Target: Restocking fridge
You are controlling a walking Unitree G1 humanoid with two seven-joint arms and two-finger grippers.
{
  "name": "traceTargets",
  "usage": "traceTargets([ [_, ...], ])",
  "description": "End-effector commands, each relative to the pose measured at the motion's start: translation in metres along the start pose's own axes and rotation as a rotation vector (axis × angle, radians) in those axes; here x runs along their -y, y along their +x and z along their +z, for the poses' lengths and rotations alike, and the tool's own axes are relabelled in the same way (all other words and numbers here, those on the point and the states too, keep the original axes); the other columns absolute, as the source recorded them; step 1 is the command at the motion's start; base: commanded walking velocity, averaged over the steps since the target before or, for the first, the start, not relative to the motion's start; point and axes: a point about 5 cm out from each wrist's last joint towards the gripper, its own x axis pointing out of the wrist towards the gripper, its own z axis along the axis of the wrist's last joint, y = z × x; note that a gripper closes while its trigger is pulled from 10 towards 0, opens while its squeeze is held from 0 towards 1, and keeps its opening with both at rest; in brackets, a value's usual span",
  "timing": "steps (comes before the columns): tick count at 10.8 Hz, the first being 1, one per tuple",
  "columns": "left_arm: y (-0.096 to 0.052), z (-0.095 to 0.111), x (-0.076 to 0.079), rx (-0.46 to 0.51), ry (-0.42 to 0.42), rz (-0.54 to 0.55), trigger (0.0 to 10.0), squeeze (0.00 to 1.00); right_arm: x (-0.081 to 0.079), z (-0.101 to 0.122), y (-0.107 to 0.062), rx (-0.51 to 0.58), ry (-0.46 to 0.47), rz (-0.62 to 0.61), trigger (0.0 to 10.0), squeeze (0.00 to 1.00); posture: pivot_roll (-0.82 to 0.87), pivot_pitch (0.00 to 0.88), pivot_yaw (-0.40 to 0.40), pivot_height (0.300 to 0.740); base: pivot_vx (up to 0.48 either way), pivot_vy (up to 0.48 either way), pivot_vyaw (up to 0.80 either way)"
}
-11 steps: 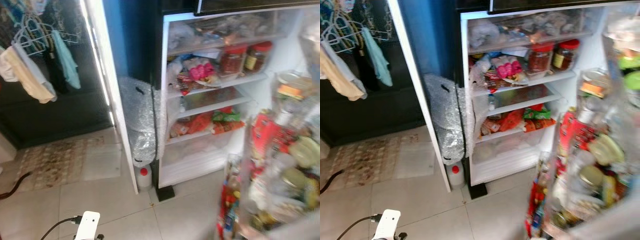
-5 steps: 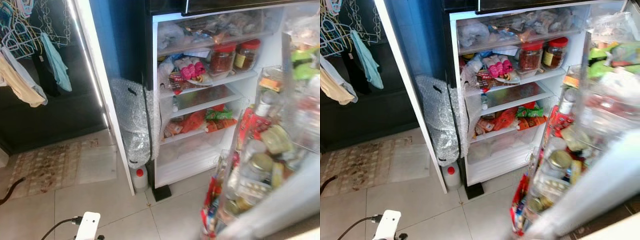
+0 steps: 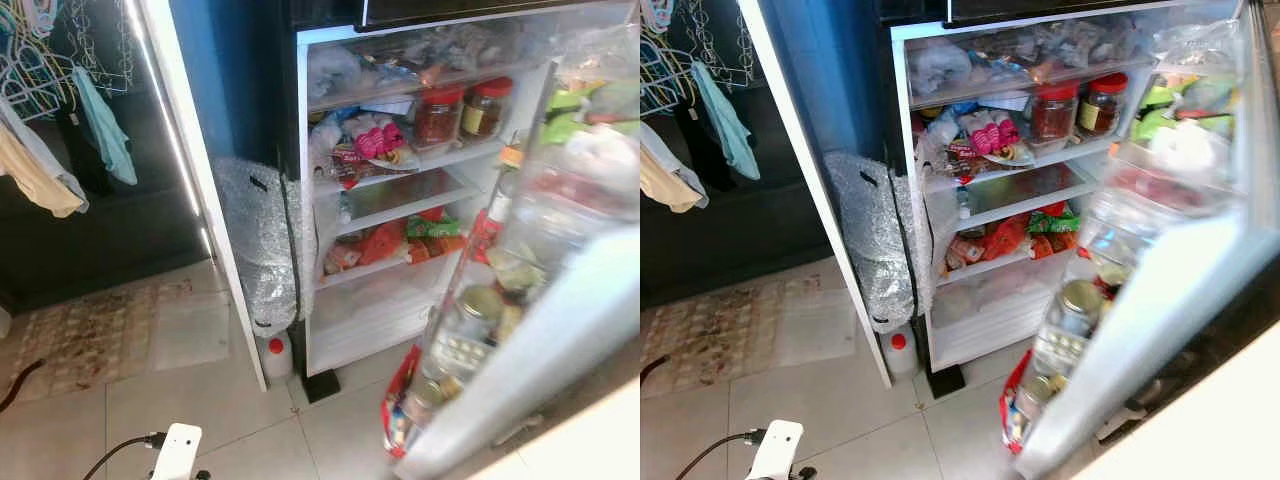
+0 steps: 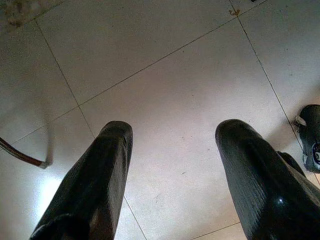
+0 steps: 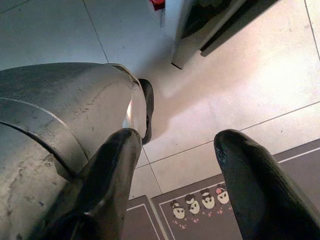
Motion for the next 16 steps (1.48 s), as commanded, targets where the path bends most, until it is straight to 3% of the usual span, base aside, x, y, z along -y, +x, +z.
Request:
traceTargets([
  [1,-0.0008,-0.0049,-0.0013,-0.019,0.029,-0.006,10.0,0.0,-0.0005,-0.0002,0.0001,-0.006,-0.015,0.004,10.0,0.0,-0.17,0.0,0.028,0.74,0.0,0.0,0.0],
  [12,-0.0012,-0.0058,-0.0044,-0.018,0.032,-0.001,10.0,0.0,-0.0003,0.0009,0.0001,0.022,0.002,-0.035,10.0,0.0,-0.18,0.0,0.031,0.74,0.0,0.0,0.0],
  [16,-0.0017,-0.0082,-0.0054,-0.022,0.038,0.004,10.0,0.0,0.0008,0.0031,-0.0009,0.095,0.089,-0.093,10.0,0.0,-0.18,0.0,0.029,0.74,0.0,0.0,0.0],
])
